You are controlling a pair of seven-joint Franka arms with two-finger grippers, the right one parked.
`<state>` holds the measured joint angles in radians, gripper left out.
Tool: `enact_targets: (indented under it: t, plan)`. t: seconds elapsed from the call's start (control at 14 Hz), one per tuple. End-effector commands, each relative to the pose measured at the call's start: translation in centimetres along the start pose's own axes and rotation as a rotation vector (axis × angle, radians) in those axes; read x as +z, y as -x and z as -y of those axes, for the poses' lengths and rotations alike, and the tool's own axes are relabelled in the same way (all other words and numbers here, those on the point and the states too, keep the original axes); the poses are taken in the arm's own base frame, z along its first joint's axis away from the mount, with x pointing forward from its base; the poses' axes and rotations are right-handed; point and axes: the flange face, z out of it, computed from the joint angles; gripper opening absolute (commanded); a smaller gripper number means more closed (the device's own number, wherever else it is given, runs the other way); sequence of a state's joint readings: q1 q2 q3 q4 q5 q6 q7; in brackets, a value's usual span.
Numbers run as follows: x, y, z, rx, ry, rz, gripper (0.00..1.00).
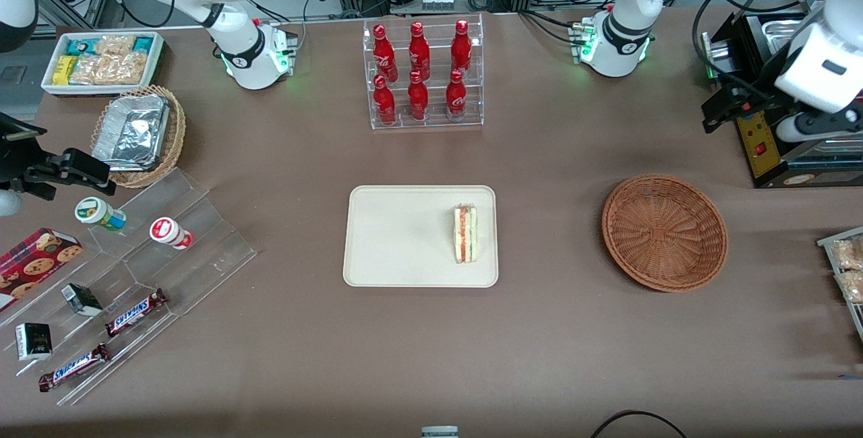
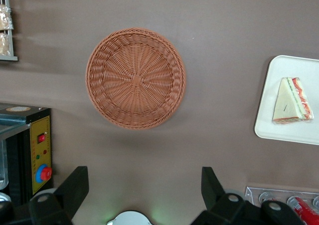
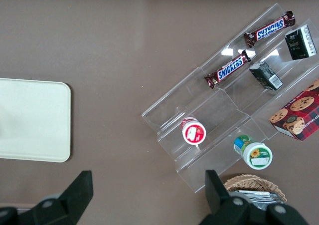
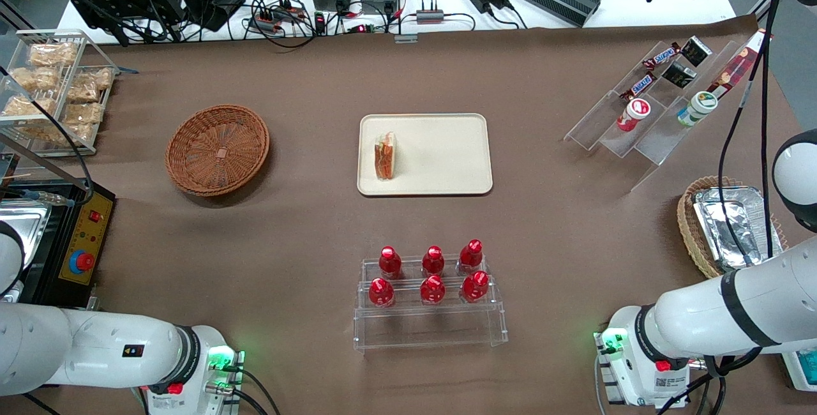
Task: Place sandwich from basket to tray
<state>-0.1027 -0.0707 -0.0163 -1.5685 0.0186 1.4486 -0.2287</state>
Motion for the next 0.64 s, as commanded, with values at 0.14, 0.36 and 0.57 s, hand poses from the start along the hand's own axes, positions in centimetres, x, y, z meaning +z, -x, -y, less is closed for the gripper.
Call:
enact_targets:
  t: [0.14, 0.36, 0.57]
  plan:
    - [-0.70, 0.54, 0.31, 0.007, 0.004, 0.006, 1.00]
    - [-0.25, 0.62, 0.06, 0.011, 0.002, 0.019, 1.00]
    - [-0.03, 0.75, 0.09, 0.015, -0.002, 0.037, 1.00]
